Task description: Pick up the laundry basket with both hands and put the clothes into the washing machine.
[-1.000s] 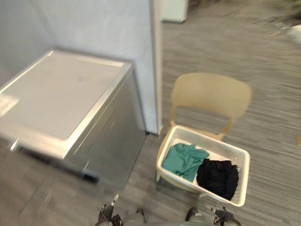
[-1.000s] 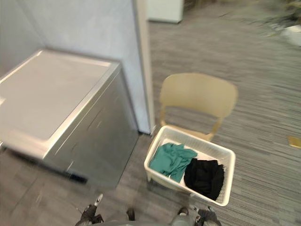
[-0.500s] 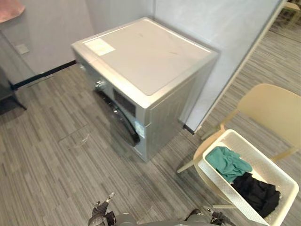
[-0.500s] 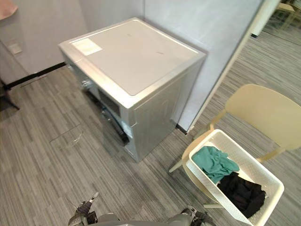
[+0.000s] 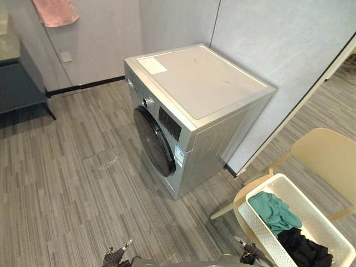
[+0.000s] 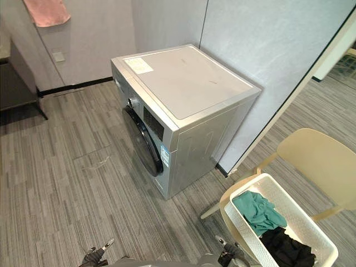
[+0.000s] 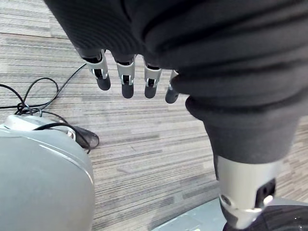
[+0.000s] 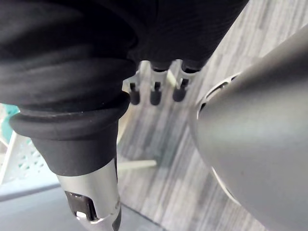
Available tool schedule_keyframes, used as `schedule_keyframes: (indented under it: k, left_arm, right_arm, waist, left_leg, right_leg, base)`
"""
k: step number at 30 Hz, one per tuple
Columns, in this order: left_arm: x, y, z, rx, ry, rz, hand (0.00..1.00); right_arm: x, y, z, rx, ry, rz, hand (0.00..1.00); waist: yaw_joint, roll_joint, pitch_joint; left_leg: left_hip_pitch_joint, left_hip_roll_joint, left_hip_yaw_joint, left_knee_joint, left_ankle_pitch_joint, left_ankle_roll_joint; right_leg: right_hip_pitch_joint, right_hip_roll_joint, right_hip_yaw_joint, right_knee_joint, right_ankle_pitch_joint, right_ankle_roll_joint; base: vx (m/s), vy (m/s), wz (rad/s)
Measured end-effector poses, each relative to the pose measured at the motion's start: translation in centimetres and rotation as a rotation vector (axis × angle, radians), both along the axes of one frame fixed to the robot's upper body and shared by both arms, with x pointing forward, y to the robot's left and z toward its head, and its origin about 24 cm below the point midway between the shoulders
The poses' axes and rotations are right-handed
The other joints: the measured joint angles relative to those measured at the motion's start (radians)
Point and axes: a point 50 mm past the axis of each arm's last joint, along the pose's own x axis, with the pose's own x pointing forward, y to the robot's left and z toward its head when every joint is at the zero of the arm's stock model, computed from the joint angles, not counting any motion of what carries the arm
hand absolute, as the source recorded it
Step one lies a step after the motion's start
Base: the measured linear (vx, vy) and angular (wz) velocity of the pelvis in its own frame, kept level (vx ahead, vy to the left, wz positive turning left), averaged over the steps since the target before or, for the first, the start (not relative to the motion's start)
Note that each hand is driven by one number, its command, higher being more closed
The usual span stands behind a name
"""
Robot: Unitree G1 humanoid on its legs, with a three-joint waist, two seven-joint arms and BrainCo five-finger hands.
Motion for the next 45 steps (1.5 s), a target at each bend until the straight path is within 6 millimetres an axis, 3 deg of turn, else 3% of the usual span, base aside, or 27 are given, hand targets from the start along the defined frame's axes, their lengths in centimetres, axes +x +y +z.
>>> schedule_keyframes:
  k: [1, 2, 3, 4, 5, 9, 12, 15, 17, 19, 22, 24, 25, 26, 28, 31, 32, 33, 34, 35, 37, 39, 40, 42, 43, 44, 45]
  left_arm:
    - [0.8, -0.6, 0.0, -0.01, -0.017, -0.01, 0.0]
    - [1.4, -0.6, 0.1, -0.01, -0.027, -0.008, 0.0]
    - [1.5, -0.5, 0.2, -0.01, -0.029, 0.003, 0.0]
    - [2.1, -0.8, 0.1, -0.026, -0.033, 0.02, 0.0]
    - [2.3, -0.8, 0.2, -0.035, -0.04, 0.047, 0.0]
    - [2.8, -2.1, 0.3, -0.061, -0.066, 0.043, 0.0]
    - [4.7, -2.9, 1.1, -0.071, -0.155, 0.026, 0.0]
    - [3.8, -2.8, 0.9, -0.073, -0.141, 0.033, 0.0]
    - [3.5, -2.1, 1.0, -0.058, -0.133, 0.043, 0.0]
    - [3.2, -1.7, 0.9, -0.051, -0.131, 0.082, 0.0]
    - [2.7, -0.7, 1.0, -0.021, -0.12, 0.1, 0.0]
    - [2.6, -0.9, 0.9, -0.011, -0.106, 0.1, 0.0]
    - [2.1, -1.4, 0.6, -0.019, -0.082, 0.095, 0.0]
    - [2.6, -0.5, 0.8, 0.012, -0.079, 0.067, 0.0]
    - [2.9, 1.5, 1.2, 0.069, -0.076, 0.044, 0.0]
    - [2.4, 0.7, 0.6, 0.058, -0.024, -0.036, 0.0]
    - [2.2, 0.0, 0.4, 0.05, -0.013, -0.08, 0.0]
    - [2.1, -0.1, 0.4, 0.049, -0.012, -0.087, 0.0]
    - [2.1, -0.7, 0.3, 0.042, -0.008, -0.121, 0.0]
    - [2.2, -1.1, 0.2, 0.035, -0.009, -0.135, 0.0]
    - [1.9, -0.9, 0.2, 0.042, -0.002, -0.136, 0.0]
    - [1.4, -1.1, 0.1, 0.035, 0.008, -0.133, 0.0]
    - [1.3, -1.6, 0.0, 0.02, 0.01, -0.13, 0.0]
    - [1.5, -2.4, -0.1, -0.002, 0.003, -0.123, 0.0]
    - [1.8, -2.5, -0.1, -0.005, -0.004, -0.123, 0.0]
    - [2.2, -2.5, 0.0, -0.01, -0.015, -0.113, 0.0]
    - [2.9, -3.1, 0.1, -0.03, -0.028, -0.096, 0.0]
  right_arm:
    - [-0.1, -0.6, 0.2, -0.014, -0.016, -0.001, 0.0]
    - [0.0, -0.5, 0.3, -0.004, -0.045, -0.007, 0.0]
    - [0.1, 0.0, 0.3, 0.015, -0.055, -0.019, 0.0]
    - [0.2, 0.3, 0.2, 0.042, -0.063, -0.05, 0.0]
    - [0.1, 0.7, 0.1, 0.059, -0.068, -0.076, 0.0]
    - [0.5, 0.6, 0.3, 0.048, -0.084, -0.049, 0.0]
    - [2.0, 0.7, 0.9, 0.04, -0.133, -0.001, 0.0]
    - [2.9, 0.9, 1.2, 0.032, -0.16, 0.04, 0.0]
    - [3.3, 1.8, 1.4, 0.047, -0.174, 0.061, 0.0]
    - [3.5, 1.8, 1.5, 0.042, -0.184, 0.072, 0.0]
    - [2.1, 0.9, 1.2, 0.01, -0.141, 0.045, 0.0]
    - [0.7, -0.2, 0.8, -0.015, -0.096, 0.016, 0.0]
    - [-0.2, -1.5, 0.6, -0.035, -0.064, -0.012, 0.0]
    - [-1.4, -1.0, -0.1, 0.0, -0.002, -0.049, 0.0]
    - [-1.9, 1.3, -0.8, 0.072, 0.04, -0.08, 0.0]
    - [-1.3, 0.7, -0.6, 0.067, 0.023, -0.119, 0.0]
    - [-0.2, 0.6, -0.3, 0.064, -0.009, -0.118, 0.0]
    - [0.0, 0.5, -0.2, 0.061, -0.015, -0.117, 0.0]
    - [0.8, 0.4, 0.1, 0.05, -0.04, -0.097, 0.0]
    - [1.2, 0.7, 0.2, 0.054, -0.051, -0.083, 0.0]
    - [2.6, 1.3, 0.9, 0.044, -0.103, -0.028, 0.0]
    - [3.8, 1.5, 1.7, 0.022, -0.16, 0.027, 0.0]
    - [4.9, 1.4, 2.4, 0.003, -0.214, 0.054, 0.0]
    - [5.9, 1.7, 3.3, -0.008, -0.27, 0.096, 0.0]
    - [6.5, 1.9, 3.7, -0.007, -0.3, 0.119, 0.0]
    - [7.1, 2.3, 4.2, -0.004, -0.336, 0.134, 0.0]
    - [8.0, 1.8, 5.0, -0.035, -0.385, 0.138, 0.0]
  waist:
    - [-0.01, 0.031, 0.009]
    - [-0.017, 0.025, 0.002]
    - [-0.022, -0.005, -0.002]
    - [-0.02, -0.013, 0.006]
    - [-0.03, -0.025, 0.012]
    - [-0.031, 0.01, 0.008]
    - [-0.028, 0.036, 0.03]
    - [-0.021, 0.056, 0.045]
    - [-0.015, 0.039, 0.045]
    - [0.002, 0.034, 0.045]
    - [0.0, 0.0, 0.039]
    - [-0.003, 0.003, 0.022]
    - [-0.002, 0.029, 0.003]
    - [-0.009, -0.012, -0.004]
    - [-0.03, -0.046, -0.015]
    - [-0.034, -0.037, -0.053]
    - [-0.026, -0.029, -0.059]
    - [-0.027, -0.026, -0.06]
    - [-0.031, -0.001, -0.058]
    - [-0.034, 0.008, -0.055]
    - [-0.048, 0.023, -0.045]
    - [-0.05, 0.03, -0.039]
    - [-0.053, 0.038, -0.036]
    - [-0.052, 0.048, -0.034]
    - [-0.051, 0.039, -0.03]
    - [-0.048, 0.02, -0.027]
    - [-0.059, 0.048, -0.007]
  left_leg:
    - [-0.004, 0.008, -0.023, -0.015, 0.013, 0.016]
    - [-0.036, 0.014, -0.061, -0.03, 0.027, -0.007]
    - [-0.049, -0.008, -0.074, -0.037, 0.035, -0.01]
    - [-0.048, -0.013, -0.076, -0.047, 0.052, -0.002]
    - [-0.059, -0.039, -0.037, 0.01, 0.049, 0.001]
    - [-0.077, -0.034, 0.011, 0.171, 0.019, -0.016]
    - [-0.272, -0.017, -0.008, 0.508, 0.005, -0.028]
    - [-0.339, -0.001, 0.0, 0.696, 0.024, -0.05]
    - [-0.348, 0.019, 0.062, 0.696, 0.008, -0.026]
    - [-0.339, 0.104, 0.096, 0.632, -0.055, 0.064]
    - [-0.282, 0.17, 0.081, 0.385, -0.045, 0.064]
    - [-0.258, 0.192, 0.057, 0.258, 0.033, 0.084]
    - [-0.254, 0.186, 0.055, 0.233, 0.073, 0.115]
    - [-0.276, 0.124, 0.062, 0.287, 0.005, -0.09]
    - [-0.315, 0.072, 0.031, 0.335, -0.021, -0.092]
    - [-0.303, 0.042, 0.062, 0.349, -0.065, -0.044]
    - [-0.27, 0.018, 0.103, 0.323, -0.071, -0.017]
    - [-0.264, 0.011, 0.111, 0.315, -0.069, -0.008]
    - [-0.229, -0.004, 0.15, 0.28, -0.068, 0.022]
    - [-0.211, -0.003, 0.162, 0.265, -0.065, 0.035]
    - [-0.121, -0.017, 0.219, 0.212, -0.059, 0.052]
    - [-0.051, -0.017, 0.286, 0.173, -0.062, 0.056]
    - [-0.023, -0.014, 0.319, 0.16, -0.071, 0.06]
    - [-0.01, 0.011, 0.36, 0.144, -0.075, 0.047]
    - [-0.009, 0.019, 0.383, 0.133, -0.064, 0.029]
    - [0.0, 0.013, 0.413, 0.107, -0.047, 0.013]
    - [0.009, 0.022, 0.42, 0.053, 0.004, 0.012]
  right_leg:
    - [-0.032, 0.037, 0.05, 0.031, -0.086, -0.017]
    - [-0.022, 0.156, 0.123, -0.069, -0.192, -0.046]
    - [-0.002, 0.172, 0.137, -0.134, -0.249, -0.092]
    - [0.023, 0.16, 0.127, -0.178, -0.287, -0.067]
    - [0.037, 0.141, 0.105, -0.196, -0.277, -0.06]
    - [0.132, 0.155, 0.058, -0.245, -0.277, -0.062]
    - [0.164, 0.149, 0.007, -0.264, -0.286, -0.065]
    - [0.19, 0.131, 0.013, -0.227, -0.315, -0.044]
    - [0.181, 0.093, 0.018, -0.237, -0.3, -0.027]
    - [0.167, 0.073, 0.041, -0.25, -0.283, -0.013]
    - [0.163, -0.009, 0.073, -0.257, -0.265, 0.021]
    - [0.165, -0.065, 0.085, -0.276, -0.242, 0.064]
    - [0.176, -0.098, 0.09, -0.301, -0.227, 0.104]
    - [0.198, -0.17, 0.11, -0.333, -0.21, 0.123]
    - [0.209, -0.151, 0.165, -0.363, -0.142, 0.125]
    - [0.177, -0.167, 0.224, -0.377, 0.144, 0.117]
    - [0.135, -0.186, 0.235, -0.373, 0.305, 0.068]
    - [0.128, -0.19, 0.234, -0.375, 0.338, 0.046]
    - [0.09, -0.198, 0.225, -0.355, 0.438, -0.066]
    - [0.053, -0.194, 0.229, -0.29, 0.408, -0.066]
    - [-0.055, -0.121, 0.196, -0.005, 0.096, -0.108]
    - [-0.111, -0.043, 0.131, 0.103, -0.039, -0.108]
    - [-0.13, -0.006, 0.11, 0.129, -0.099, -0.087]
    - [-0.138, 0.057, 0.114, 0.061, -0.162, 0.021]
    - [-0.128, 0.089, 0.093, -0.012, -0.208, 0.023]
    - [-0.091, 0.094, 0.066, -0.094, -0.243, -0.015]
    - [-0.079, 0.128, 0.051, -0.15, -0.231, -0.068]
  base:
    - [0.02, -0.252, 0.83]
    - [0.01, -0.296, 0.9]
    - [-0.04, -0.336, 0.76]
    - [-0.01, -0.188, 0.53]
    - [0.04, -0.12, 0.41]
    - [0.06, -0.049, 0.39]
    - [-0.01, 0.042, 0.5]
    - [0.02, 0.1, 0.05]
    - [0.07, 0.145, -0.21]
    - [0.1, 0.182, -0.24]
    - [0.18, 0.407, -0.08]
    - [0.21, 0.606, -0.02]
    - [0.23, 0.773, 0.14]
    - [0.22, 0.763, 0.27]
    - [0.21, 0.488, 0.44]
    - [0.19, 0.388, -0.06]
    - [0.14, 0.371, -0.34]
    - [0.12, 0.342, -0.52]
    - [0.1, 0.24, -0.35]
    - [0.17, 0.283, -0.43]
    - [0.12, 0.151, -0.47]
    - [0.01, 0.03, -0.81]
    - [0.0, -0.054, -1.11]
    - [0.02, -0.134, -0.91]
    - [0.03, -0.167, -0.77]
    - [0.02, -0.212, -0.71]
    - [0.05, -0.171, -0.46]
